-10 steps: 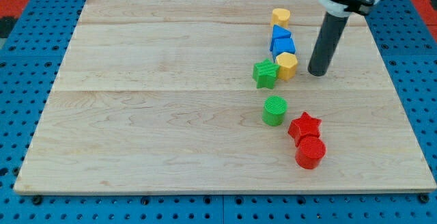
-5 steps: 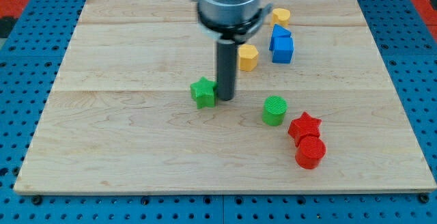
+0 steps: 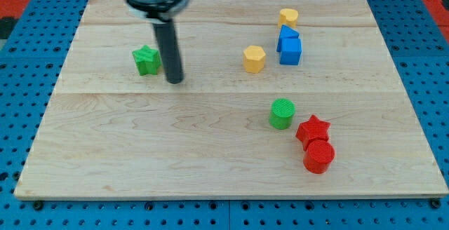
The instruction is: Move the green star to the centre left
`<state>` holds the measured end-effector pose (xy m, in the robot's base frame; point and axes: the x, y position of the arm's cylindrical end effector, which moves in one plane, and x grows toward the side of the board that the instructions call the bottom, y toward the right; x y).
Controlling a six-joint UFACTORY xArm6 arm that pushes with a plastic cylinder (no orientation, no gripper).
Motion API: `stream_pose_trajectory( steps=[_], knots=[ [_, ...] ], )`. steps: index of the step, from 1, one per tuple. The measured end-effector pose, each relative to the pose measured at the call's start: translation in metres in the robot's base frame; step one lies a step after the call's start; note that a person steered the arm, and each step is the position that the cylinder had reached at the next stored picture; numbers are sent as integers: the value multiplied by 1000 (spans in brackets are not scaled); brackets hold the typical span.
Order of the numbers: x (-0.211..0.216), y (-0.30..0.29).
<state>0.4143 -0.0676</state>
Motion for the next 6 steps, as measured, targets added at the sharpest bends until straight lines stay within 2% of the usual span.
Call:
stream_pose_trajectory(
  steps=[1,2,3,4,5,6],
  knots=[
    [-41,-22],
    [-42,-70],
    [-17,-86],
    [9,-49],
    [16,52],
    [-8,122]
  ],
)
